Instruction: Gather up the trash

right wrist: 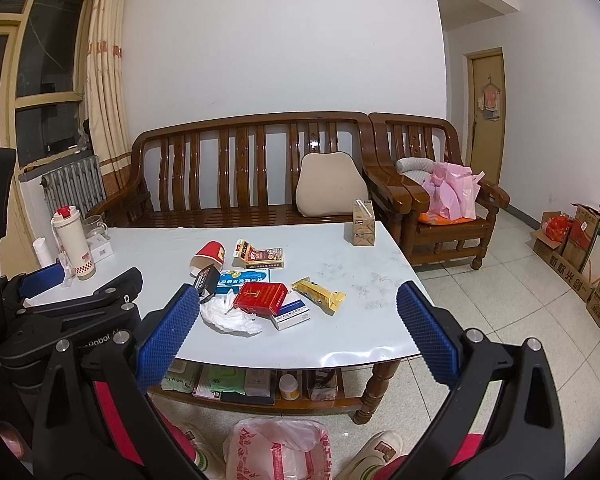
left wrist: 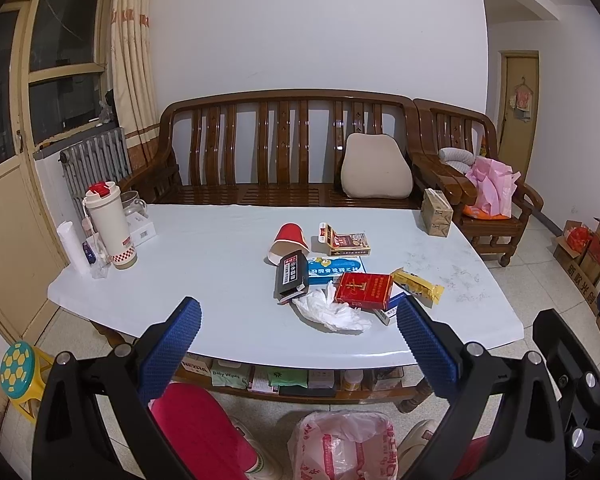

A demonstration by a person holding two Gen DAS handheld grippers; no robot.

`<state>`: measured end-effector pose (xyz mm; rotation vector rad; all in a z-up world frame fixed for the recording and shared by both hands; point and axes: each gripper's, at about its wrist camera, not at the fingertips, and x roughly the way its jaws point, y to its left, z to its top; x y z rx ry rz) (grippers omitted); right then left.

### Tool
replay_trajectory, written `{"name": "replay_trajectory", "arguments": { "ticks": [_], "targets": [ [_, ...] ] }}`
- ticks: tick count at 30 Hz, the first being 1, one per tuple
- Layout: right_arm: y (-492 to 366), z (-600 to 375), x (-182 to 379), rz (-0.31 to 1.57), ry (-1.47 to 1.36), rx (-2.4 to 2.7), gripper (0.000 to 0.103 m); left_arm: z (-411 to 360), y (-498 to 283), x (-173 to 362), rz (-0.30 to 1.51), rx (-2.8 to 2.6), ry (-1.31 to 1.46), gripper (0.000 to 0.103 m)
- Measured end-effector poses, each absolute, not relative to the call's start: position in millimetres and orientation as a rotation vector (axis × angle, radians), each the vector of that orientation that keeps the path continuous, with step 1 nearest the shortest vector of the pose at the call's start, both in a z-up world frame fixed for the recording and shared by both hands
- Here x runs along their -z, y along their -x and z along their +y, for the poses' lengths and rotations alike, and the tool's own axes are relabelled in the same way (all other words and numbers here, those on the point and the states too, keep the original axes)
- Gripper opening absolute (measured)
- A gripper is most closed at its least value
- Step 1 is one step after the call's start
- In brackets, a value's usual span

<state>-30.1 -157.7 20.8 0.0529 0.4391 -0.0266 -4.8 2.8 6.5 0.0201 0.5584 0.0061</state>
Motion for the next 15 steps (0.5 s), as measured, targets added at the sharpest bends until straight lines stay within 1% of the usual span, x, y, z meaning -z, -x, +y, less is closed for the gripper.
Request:
{"name": "replay_trajectory", "arguments": {
  "ticks": [3, 12, 15],
  "targets": [
    [27.3, -158.5, -22.6, 0.446, -0.046, -0.005, 0.097, 3.7, -4.2, -9.2, 0.593, 0.053, -0.020, 0.096],
    [-5.4, -194.7, -34.8, 0.439, 0.062, -0.055, 0.097, 47.2, -68.6, -8.2, 0.811, 0.203, 0.069, 0.096],
    [-30.0, -211.0, -39.0, 0.479, 0.072, -0.112, 0.097, 52.1, -96.2, -15.2, 0.854, 0.195, 0.001, 0.096]
  ]
}}
